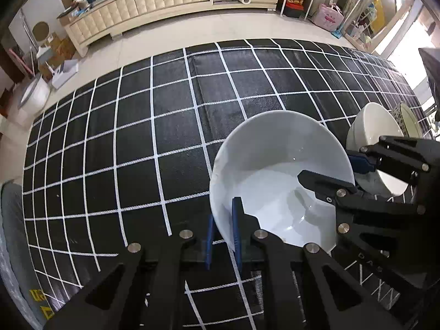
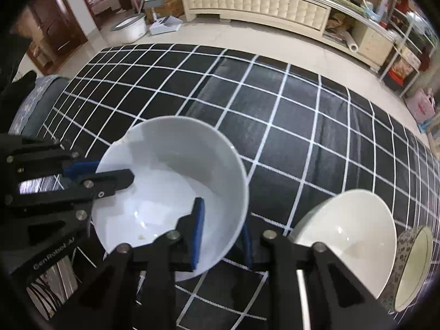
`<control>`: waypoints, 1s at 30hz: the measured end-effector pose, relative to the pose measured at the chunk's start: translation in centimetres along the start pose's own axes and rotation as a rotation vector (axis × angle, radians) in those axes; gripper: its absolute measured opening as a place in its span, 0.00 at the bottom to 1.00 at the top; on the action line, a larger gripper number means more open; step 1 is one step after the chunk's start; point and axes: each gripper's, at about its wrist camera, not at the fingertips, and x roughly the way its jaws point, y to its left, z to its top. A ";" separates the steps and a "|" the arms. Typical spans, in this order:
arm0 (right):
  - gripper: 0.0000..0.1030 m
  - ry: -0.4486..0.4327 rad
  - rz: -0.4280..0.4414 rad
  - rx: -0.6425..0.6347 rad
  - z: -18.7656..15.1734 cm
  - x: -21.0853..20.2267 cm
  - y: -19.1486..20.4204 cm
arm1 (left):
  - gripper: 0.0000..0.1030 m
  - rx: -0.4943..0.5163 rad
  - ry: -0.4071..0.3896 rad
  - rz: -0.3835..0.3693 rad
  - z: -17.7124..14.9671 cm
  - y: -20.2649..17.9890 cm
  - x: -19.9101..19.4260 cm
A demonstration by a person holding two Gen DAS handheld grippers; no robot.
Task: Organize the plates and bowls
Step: 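Carry the red-logo bowl with the left tool beside the plate stack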
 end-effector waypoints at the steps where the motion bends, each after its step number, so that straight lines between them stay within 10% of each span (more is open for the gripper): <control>1: 0.20 -0.002 0.017 0.031 -0.1 -0.1 -0.4 | 0.10 -0.005 0.001 -0.002 -0.1 0.0 -0.1; 30: 0.18 -0.088 0.020 0.155 -9.7 -11.6 3.1 | 0.10 0.047 -0.118 0.057 -10.9 -6.2 -11.8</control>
